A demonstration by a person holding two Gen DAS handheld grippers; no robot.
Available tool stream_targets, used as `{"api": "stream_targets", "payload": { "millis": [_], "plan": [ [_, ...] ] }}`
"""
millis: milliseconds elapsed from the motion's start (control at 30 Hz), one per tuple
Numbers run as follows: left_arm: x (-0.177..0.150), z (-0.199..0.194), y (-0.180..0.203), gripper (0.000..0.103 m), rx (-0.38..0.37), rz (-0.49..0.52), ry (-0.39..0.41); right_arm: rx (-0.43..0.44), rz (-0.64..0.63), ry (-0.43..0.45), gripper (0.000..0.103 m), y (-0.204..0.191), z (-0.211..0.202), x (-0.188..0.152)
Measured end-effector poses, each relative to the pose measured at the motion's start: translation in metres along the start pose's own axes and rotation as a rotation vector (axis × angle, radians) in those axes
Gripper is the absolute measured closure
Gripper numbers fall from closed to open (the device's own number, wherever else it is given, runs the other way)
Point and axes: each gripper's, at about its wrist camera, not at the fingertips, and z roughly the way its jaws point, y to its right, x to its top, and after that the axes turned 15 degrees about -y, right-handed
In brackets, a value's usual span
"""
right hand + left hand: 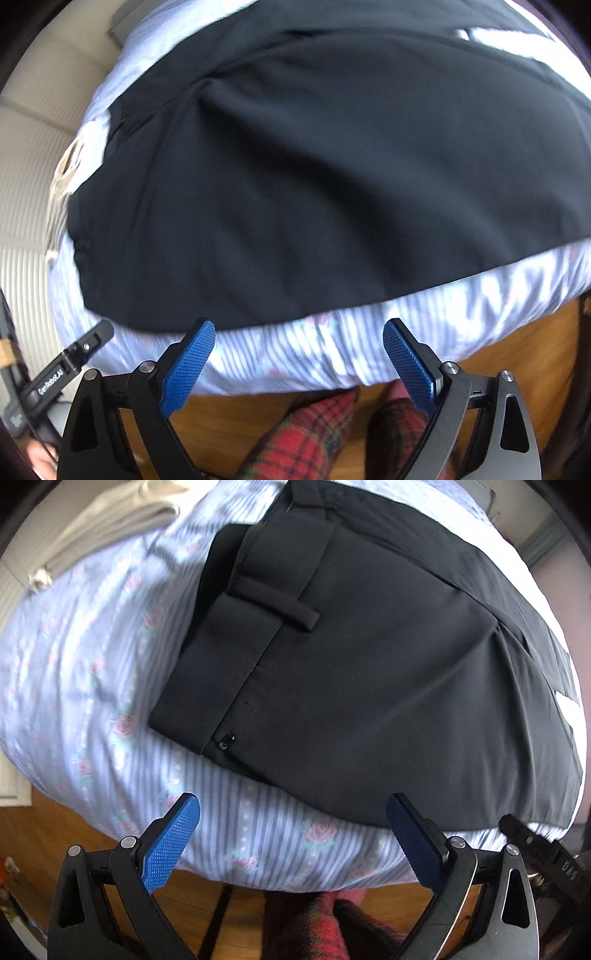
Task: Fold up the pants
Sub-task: 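Lower both tools onto the trouser legs and close on the fabric, then lift the gripped trouser leg with both tools and lay it over the other leg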
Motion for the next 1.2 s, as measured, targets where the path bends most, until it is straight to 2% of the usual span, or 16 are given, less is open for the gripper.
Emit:
{"api": "stream_targets", "payload": {
  "millis": [133, 300, 367, 400, 433, 467, 500, 533, 567, 600, 667, 800, 1000, 1133, 1200],
  "plan": [
    [0.017, 0.022, -0.008, 0.000, -0.081, -0.036, -0.061, 0.109, 0.113, -0.050, 0.014, 0.024, 0.019, -0.001],
    [0.032, 0.036, -0.014, 0.004, -0.122, -0.077, -0.099, 0.131, 0.179, -0.044, 0.019, 0.040, 0.029, 0.006],
    [0.037, 0.033, -0.016, 0.015, -0.173, -0.096, -0.104, 0.144, 0.221, -0.044, 0.022, 0.047, 0.030, 0.012],
    [0.040, 0.030, -0.017, 0.025, -0.194, -0.099, -0.106, 0.155, 0.248, -0.046, 0.025, 0.051, 0.030, 0.013],
    [0.042, 0.027, -0.017, 0.031, -0.211, -0.100, -0.108, 0.162, 0.273, -0.049, 0.029, 0.054, 0.030, 0.014],
    [0.044, 0.025, -0.018, 0.039, -0.220, -0.101, -0.114, 0.164, 0.292, -0.050, 0.037, 0.058, 0.028, 0.014],
    [0.046, 0.024, -0.018, 0.048, -0.229, -0.102, -0.125, 0.163, 0.293, -0.047, 0.049, 0.060, 0.025, 0.013],
    [0.048, 0.022, -0.020, 0.060, -0.240, -0.105, -0.136, 0.152, 0.286, -0.046, 0.056, 0.061, 0.021, 0.013],
    [0.049, 0.018, -0.020, 0.066, -0.249, -0.101, -0.148, 0.146, 0.263, -0.042, 0.074, 0.062, 0.016, 0.012],
    [0.051, 0.009, -0.020, 0.075, -0.247, -0.091, -0.158, 0.142, 0.248, -0.039, 0.088, 0.058, 0.011, 0.016],
    [0.052, -0.007, -0.017, 0.084, -0.244, -0.048, -0.157, 0.113, 0.221, -0.031, 0.092, 0.058, -0.002, 0.018],
    [0.050, -0.045, -0.008, 0.088, -0.241, 0.038, -0.120, 0.104, 0.185, 0.018, 0.093, 0.047, -0.047, 0.018],
    [0.048, -0.124, 0.003, 0.090, -0.316, 0.140, 0.013, 0.105, 0.121, 0.139, 0.093, 0.023, -0.138, 0.015],
    [0.072, -0.178, 0.029, 0.090, -0.351, 0.186, 0.147, 0.104, 0.080, 0.254, 0.094, 0.003, -0.192, 0.031],
    [0.094, -0.190, 0.043, 0.090, -0.353, 0.208, 0.189, 0.108, 0.060, 0.312, 0.094, -0.002, -0.214, 0.047]
  ]
}}
